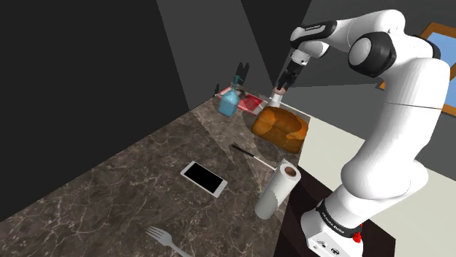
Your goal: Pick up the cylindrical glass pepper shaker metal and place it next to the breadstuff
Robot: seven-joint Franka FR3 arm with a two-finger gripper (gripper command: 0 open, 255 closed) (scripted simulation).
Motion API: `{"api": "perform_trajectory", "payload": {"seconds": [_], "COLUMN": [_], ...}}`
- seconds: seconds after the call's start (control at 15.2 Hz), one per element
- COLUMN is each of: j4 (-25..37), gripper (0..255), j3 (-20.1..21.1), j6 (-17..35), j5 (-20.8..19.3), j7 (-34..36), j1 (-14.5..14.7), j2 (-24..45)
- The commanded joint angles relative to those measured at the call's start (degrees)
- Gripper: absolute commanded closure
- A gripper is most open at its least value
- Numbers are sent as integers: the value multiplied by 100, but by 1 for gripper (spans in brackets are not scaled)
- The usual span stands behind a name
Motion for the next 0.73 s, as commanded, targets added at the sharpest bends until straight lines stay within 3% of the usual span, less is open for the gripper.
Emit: {"api": "perform_trajectory", "payload": {"seconds": [0.0,0.13,0.66], "j4": [274,606,604], "gripper": [0,0,0], "j3": [-18,-36,-36], "j6": [-294,-631,-629], "j5": [-22,-40,-40], "j7": [23,48,48], "j1": [-37,-84,-84], "j2": [-20,-25,-26]}}
